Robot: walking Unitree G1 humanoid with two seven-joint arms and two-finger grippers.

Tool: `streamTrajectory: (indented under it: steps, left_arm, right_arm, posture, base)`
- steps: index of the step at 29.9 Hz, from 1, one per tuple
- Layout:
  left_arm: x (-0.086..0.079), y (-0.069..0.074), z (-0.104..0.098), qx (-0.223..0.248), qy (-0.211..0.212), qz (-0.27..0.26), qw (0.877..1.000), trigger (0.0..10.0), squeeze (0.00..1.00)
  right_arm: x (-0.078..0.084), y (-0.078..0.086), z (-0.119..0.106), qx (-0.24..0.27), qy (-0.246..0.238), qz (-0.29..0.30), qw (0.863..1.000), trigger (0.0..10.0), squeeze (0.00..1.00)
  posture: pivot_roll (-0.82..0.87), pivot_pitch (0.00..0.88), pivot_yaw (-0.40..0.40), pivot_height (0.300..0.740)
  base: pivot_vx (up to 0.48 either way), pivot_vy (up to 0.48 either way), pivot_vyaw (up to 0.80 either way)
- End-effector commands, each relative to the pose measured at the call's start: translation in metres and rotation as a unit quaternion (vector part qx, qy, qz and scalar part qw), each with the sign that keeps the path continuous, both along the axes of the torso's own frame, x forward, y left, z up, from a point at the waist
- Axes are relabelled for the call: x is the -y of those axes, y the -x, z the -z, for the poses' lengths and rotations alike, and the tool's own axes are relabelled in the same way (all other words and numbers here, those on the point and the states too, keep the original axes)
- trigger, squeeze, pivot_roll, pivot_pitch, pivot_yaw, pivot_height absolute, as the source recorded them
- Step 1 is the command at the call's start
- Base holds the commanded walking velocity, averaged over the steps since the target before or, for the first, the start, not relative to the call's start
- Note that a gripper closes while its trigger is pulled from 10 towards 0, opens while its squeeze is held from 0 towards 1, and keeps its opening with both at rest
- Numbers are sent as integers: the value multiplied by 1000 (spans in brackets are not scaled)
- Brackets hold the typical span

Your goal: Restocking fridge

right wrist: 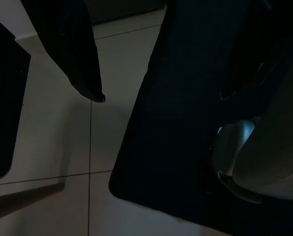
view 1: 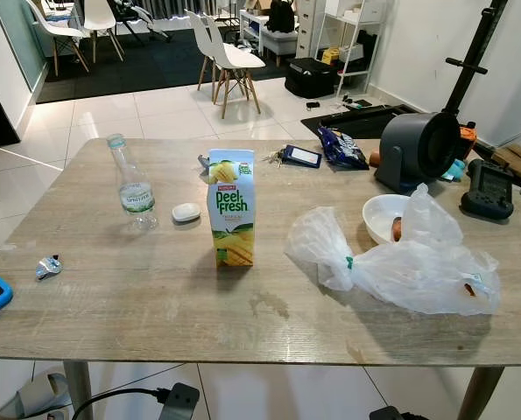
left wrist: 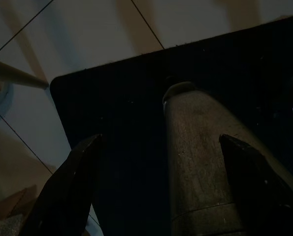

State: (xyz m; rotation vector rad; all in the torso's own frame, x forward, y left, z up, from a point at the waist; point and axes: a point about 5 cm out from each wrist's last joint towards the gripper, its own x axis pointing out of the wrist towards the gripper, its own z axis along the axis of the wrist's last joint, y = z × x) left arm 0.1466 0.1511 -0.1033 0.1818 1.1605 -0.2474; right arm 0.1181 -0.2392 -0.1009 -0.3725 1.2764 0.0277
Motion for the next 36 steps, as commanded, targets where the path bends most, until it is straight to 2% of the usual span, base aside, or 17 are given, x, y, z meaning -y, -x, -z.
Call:
streamTrajectory:
  steps: [1,36]
  left_arm:
    - [-11,4,1,-10,-10,-8,1000,10000,0]
    - [-8,4,1,-10,-5,-10,1000,10000,0]
  right_arm:
    - [0,1,0,0,-1,5,1000,10000,0]
    - [4,-1,-1,-1,-1,4,1000,10000,0]
  posture:
    - [52,0,8,740]
    - [62,0,-2,740]
  base:
    - [0,0,0]
    - [0,0,0]
